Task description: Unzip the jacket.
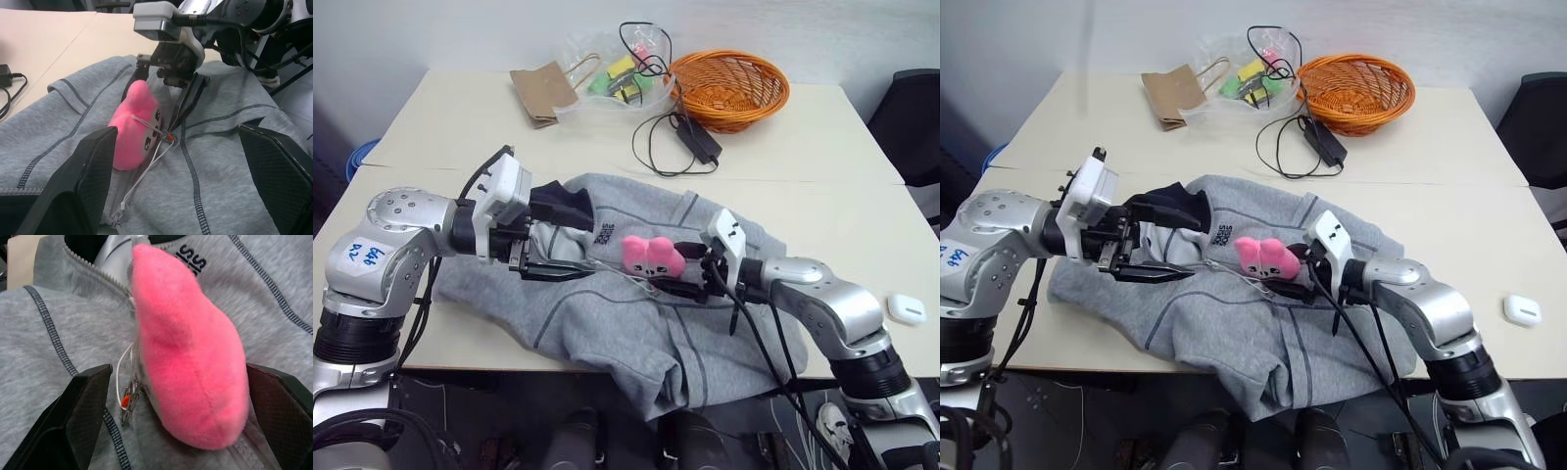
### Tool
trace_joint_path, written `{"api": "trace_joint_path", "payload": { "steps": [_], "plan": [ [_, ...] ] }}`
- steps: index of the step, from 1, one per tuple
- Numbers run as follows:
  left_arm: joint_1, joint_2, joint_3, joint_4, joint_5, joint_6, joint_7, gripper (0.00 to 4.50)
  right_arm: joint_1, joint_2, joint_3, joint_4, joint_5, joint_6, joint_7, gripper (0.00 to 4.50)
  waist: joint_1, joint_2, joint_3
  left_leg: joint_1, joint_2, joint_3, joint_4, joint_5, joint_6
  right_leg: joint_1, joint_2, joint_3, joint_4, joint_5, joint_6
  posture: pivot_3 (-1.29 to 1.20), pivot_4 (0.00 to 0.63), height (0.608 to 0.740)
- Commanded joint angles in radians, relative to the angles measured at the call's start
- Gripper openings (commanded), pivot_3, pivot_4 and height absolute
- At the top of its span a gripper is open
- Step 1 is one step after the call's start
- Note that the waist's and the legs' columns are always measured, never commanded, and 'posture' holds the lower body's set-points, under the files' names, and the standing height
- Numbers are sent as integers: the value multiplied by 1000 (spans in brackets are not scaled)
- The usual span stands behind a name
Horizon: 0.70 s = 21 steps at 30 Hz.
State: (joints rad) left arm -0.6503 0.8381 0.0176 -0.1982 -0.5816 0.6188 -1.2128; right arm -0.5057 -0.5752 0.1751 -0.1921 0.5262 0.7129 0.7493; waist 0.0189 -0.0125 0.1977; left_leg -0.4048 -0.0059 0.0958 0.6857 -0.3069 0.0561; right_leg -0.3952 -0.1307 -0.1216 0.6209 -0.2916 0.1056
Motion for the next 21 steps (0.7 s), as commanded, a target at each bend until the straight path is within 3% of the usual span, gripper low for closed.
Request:
{"api": "trace_joint_path", "payload": {
  "steps": [1, 12, 21],
  "plan": [
    [0, 4, -13, -27, 35, -53, 1, 4176, -12, 18, -10, 13, -20, -49, 31, 3440, 0, 0, 0, 0, 0, 0, 0, 0, 0, 0, 0, 0, 0, 0, 0, 0, 150, 740],
    [-95, -32, -130, 209, 174, -238, -117, 4176, 52, -8, -63, -119, 4, -11, 46, 113, 4, 0, 0, 0, 0, 1, 0, 0, 0, -1, 0, -2, 0, 0, 0, 0, 150, 740],
    [-240, -153, -269, 566, 349, -501, -255, 4176, 63, -8, -102, -171, -2, 19, -15, 73, 6, 0, 0, -1, 0, 3, 0, 0, 0, -2, 0, -7, 1, 0, 0, 0, 150, 740]
  ]
}}
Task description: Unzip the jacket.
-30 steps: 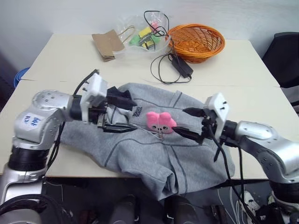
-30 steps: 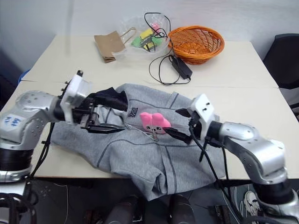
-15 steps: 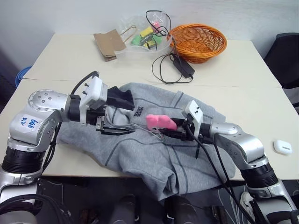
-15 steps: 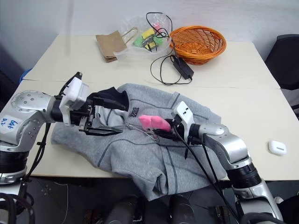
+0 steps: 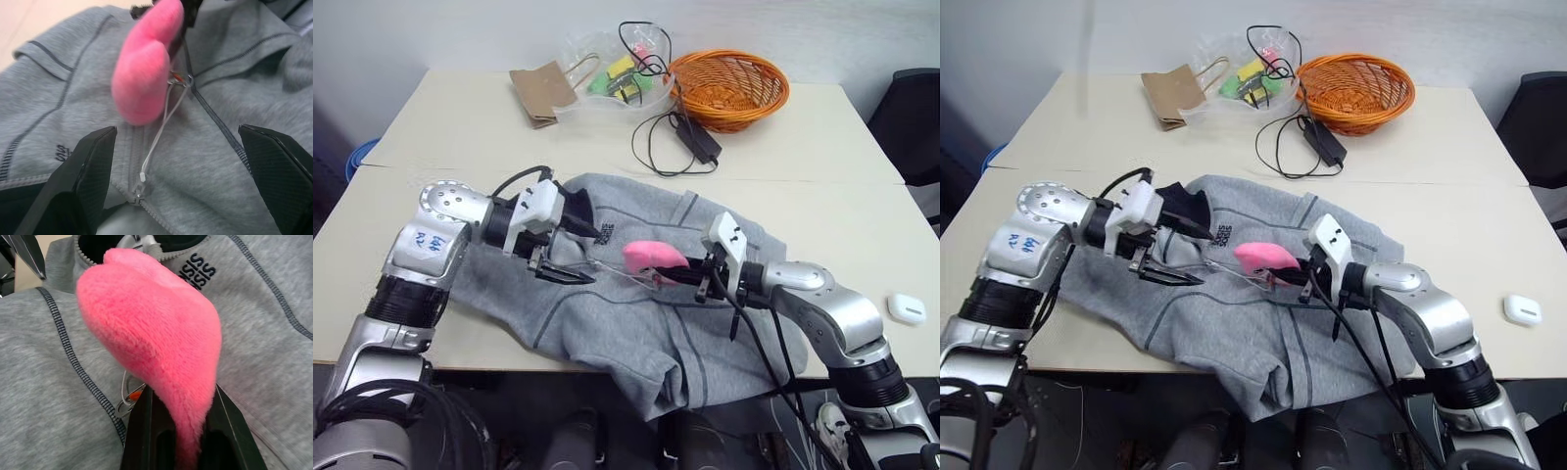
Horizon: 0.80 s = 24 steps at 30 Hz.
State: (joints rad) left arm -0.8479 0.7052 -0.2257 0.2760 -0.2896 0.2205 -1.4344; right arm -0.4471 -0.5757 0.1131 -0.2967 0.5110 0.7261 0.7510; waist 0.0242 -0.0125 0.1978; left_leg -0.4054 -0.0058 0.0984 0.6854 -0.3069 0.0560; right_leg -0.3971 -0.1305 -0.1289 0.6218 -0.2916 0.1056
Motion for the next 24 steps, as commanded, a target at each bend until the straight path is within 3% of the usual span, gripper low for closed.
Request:
{"api": "trace_joint_path", "payload": {
  "steps": [1, 3, 9, 24],
  "plan": [
    [-55, -34, -39, 147, 89, -159, -39, 3992, 9, -7, -45, -77, 14, 9, -23, 73, -1, 0, 0, 0, 0, 0, 0, 0, 0, 0, 0, 0, 0, 0, 0, 0, 150, 740],
    [-81, -67, -50, 256, 131, -250, -39, 3606, 20, -3, -56, -100, 18, 18, -40, 73, -2, 0, 0, 0, 0, 0, 0, 0, 0, 0, 0, 0, 0, 0, 0, 0, 150, 740],
    [-128, -106, -74, 454, 228, -389, -43, 1826, 63, -7, -87, -162, 27, 43, -75, 73, -3, 0, 0, 0, 0, 1, 0, 0, 0, -1, 0, -1, 0, 0, 0, 0, 150, 740],
    [-139, -146, -50, 725, 369, -600, 171, 1800, 116, -85, -175, -228, 57, 67, -75, 73, 0, 0, 0, 0, 0, 0, 0, 0, 2, 0, -3, -1, 1, 0, 0, 0, 150, 740]
  ]
}}
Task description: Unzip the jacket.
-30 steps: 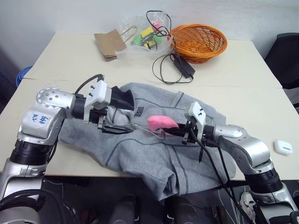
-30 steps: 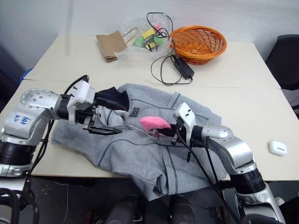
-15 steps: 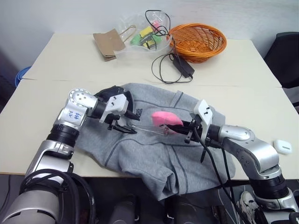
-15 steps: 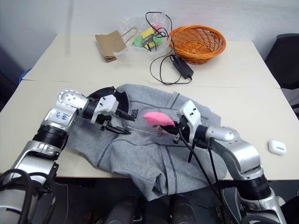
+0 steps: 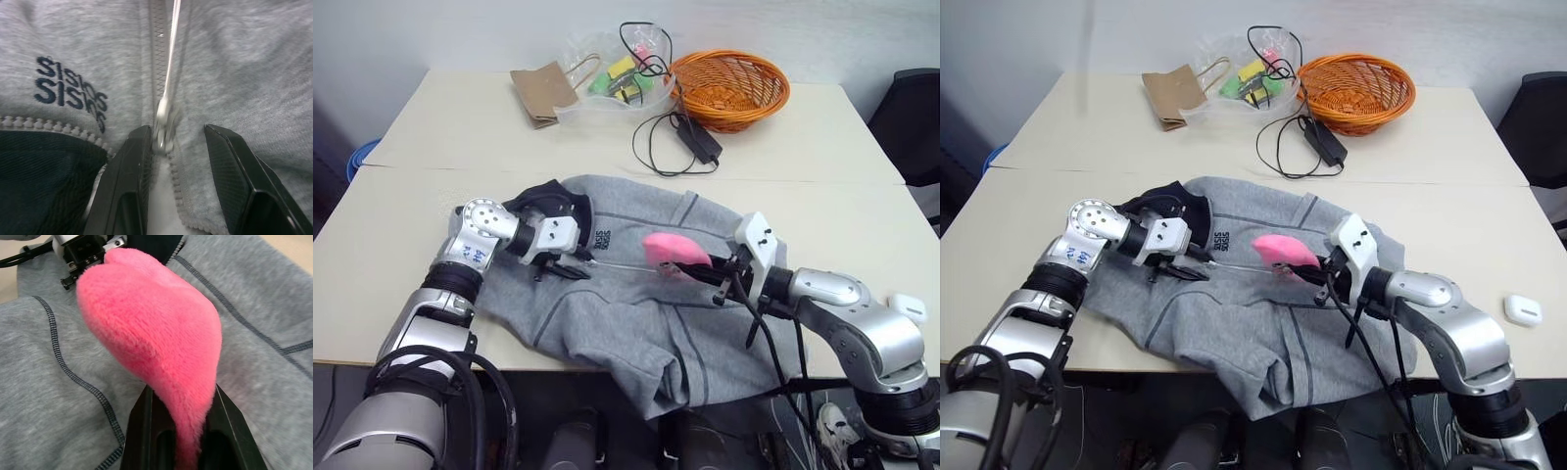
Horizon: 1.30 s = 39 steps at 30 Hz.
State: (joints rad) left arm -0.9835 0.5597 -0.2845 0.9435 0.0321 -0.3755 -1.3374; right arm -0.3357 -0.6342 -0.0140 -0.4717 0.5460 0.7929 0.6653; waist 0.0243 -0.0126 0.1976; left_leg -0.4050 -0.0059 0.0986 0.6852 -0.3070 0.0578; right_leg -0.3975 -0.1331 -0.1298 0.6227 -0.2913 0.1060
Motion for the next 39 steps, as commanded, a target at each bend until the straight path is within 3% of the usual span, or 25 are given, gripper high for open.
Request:
{"api": "trace_joint_path", "payload": {
  "steps": [1, 8, 17, 24, 33, 37, 39],
  "plan": [
    [0, -1, 9, 69, 51, -4, 86, 1800, 8, -38, -55, -55, 25, 0, 15, 73, 0, 0, 0, 0, 0, 0, 0, 0, 0, 0, 0, 0, 0, 0, 0, 0, 150, 740],
    [37, 3, 23, 86, 51, 4, 96, 1800, 18, -146, -174, -12, 14, -21, 31, 73, -1, 1, -1, 1, 0, 0, 0, 0, 0, 1, -1, 0, 1, 0, 0, 0, 150, 740],
    [112, 44, 55, -5, 35, 22, 61, 1800, 172, -340, -551, 207, -35, -69, 100, 73, -3, 2, -2, 2, 0, 0, -1, 0, 0, 2, -1, 0, 0, 0, 0, 0, 150, 740],
    [161, 64, 79, -87, 21, 58, 55, 1800, 297, -413, -748, 507, -132, -193, 130, 73, -10, 5, -4, 5, 1, 2, -3, 0, 0, 3, 0, 2, -1, 0, 0, 0, 150, 740],
    [173, 75, 87, -120, 20, 81, 64, 1800, 220, -516, -774, 879, -190, -373, 118, 73, -25, 9, -5, 8, 1, 5, -4, -1, 0, 3, -3, 5, -1, 0, 0, 0, 150, 740],
    [178, 74, 88, -133, 18, 83, 68, 1800, 168, -518, -733, 907, -187, -399, 117, 73, -27, 10, -6, 9, 1, 5, -5, -1, 0, 4, -6, 5, -2, 0, 0, 0, 150, 740],
    [185, 61, 103, -172, -17, 132, 53, 1800, 145, -464, -665, 783, -141, -350, 140, 73, -27, 10, -6, 9, 1, 5, -5, -1, 0, 4, -6, 5, -2, 0, 0, 0, 150, 740]
  ]
}}
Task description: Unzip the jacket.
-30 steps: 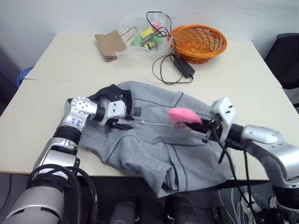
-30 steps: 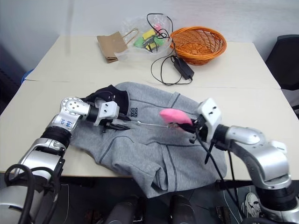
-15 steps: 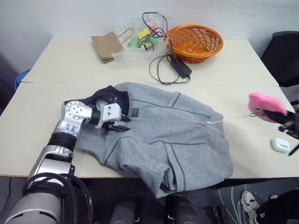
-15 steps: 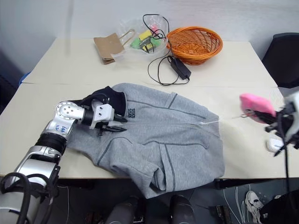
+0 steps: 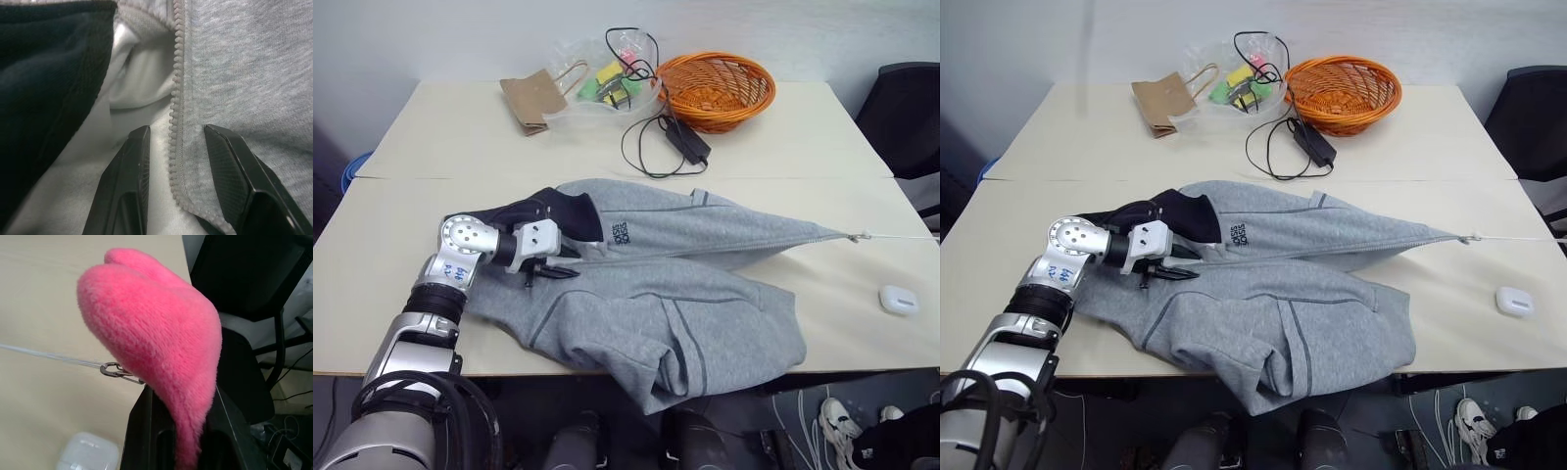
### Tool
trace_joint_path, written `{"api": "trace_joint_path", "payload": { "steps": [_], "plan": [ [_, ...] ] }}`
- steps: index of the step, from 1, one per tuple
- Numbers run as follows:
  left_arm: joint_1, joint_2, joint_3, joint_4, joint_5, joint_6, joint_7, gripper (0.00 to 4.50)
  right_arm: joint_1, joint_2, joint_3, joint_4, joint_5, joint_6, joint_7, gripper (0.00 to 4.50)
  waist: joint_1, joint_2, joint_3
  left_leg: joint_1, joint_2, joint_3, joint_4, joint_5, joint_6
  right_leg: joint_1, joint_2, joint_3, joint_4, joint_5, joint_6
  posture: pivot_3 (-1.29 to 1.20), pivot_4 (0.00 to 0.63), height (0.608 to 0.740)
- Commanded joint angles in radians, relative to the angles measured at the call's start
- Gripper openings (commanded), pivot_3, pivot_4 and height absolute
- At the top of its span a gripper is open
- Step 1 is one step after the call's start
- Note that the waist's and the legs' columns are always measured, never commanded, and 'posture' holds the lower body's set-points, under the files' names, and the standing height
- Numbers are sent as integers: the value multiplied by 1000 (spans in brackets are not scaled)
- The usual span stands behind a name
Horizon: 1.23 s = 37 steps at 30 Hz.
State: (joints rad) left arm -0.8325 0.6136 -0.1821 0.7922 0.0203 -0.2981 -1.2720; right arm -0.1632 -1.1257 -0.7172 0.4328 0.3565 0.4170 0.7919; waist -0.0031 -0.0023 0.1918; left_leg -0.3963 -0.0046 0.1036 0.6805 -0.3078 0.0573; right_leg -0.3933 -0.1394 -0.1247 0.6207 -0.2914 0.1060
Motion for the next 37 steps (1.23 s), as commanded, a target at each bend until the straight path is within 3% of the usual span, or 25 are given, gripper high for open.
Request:
{"api": "trace_joint_path", "payload": {
  "steps": [1, 5, 9, 13, 19, 22, 23, 26, 34, 37],
  "plan": [
    [40, 0, 10, -53, -28, 91, -24, 1800, -41, 60, 88, -195, 68, 49, 19, 73, -1, 0, 0, 0, 0, 0, 0, 0, 0, 0, 0, 1, 0, 0, 0, 0, 150, 740],
    [82, -6, 38, -225, -124, 271, -79, 1800, -102, 176, 279, -449, 134, 141, 19, 73, -2, 1, 0, 0, 1, 0, 0, 0, -1, 0, 1, 8, 0, 0, 0, 0, 150, 740],
    [134, 26, 85, -470, -255, 526, -106, 1800, -148, 245, 431, -567, 136, 206, 16, 73, 4, 2, 1, -7, 1, -1, 3, -1, -1, -6, 5, 8, 1, 0, 0, 0, 150, 740],
    [190, 98, 164, -686, -381, 748, -86, 2697, -142, 222, 498, -584, 118, 222, 55, 1414, 26, 2, 1, -9, -1, -5, 4, 0, 0, -4, 6, 7, 0, 0, 0, 0, 150, 740],
    [309, 255, 311, -836, -491, 908, -74, 4421, -51, 99, 402, -605, 150, 246, 187, 3332, 25, 3, 1, -8, -1, -6, 4, 0, 1, -2, 5, 6, -2, 0, 0, 0, 150, 740],
    [382, 344, 412, -880, -532, 947, -65, 4500, 52, 15, 300, -585, 135, 202, 280, 4338, 25, 4, 2, -8, 0, -6, 3, -1, 0, -2, 5, 6, -3, 0, 0, 0, 150, 740],
    [403, 368, 445, -884, -544, 955, -64, 4500, 80, -2, 274, -568, 112, 168, 291, 4472, 25, 4, 2, -8, 0, -6, 2, -1, 0, -2, 6, 6, -3, 0, 0, 0, 150, 740],
    [453, 426, 524, -872, -546, 953, -57, 4500, 143, -49, 216, -514, 42, 70, 327, 4472, 25, 4, 2, -6, 0, -6, 2, -1, 0, 0, 6, 6, -4, 0, 0, 0, 150, 740],
    [585, 540, 656, -857, -562, 934, -114, 4500, 265, -110, -36, -517, 163, 214, 592, 4472, 24, 6, 4, -5, 2, -6, 1, -2, -2, -1, 3, 7, -5, 0, 0, 0, 150, 740],
    [605, 535, 664, -869, -567, 916, -113, 4500, 235, -98, -51, -501, 176, 235, 554, 4472, 24, 6, 4, -5, 2, -6, 0, -3, -3, -1, 3, 8, -9, 0, 0, 0, 150, 740]
  ]
}}
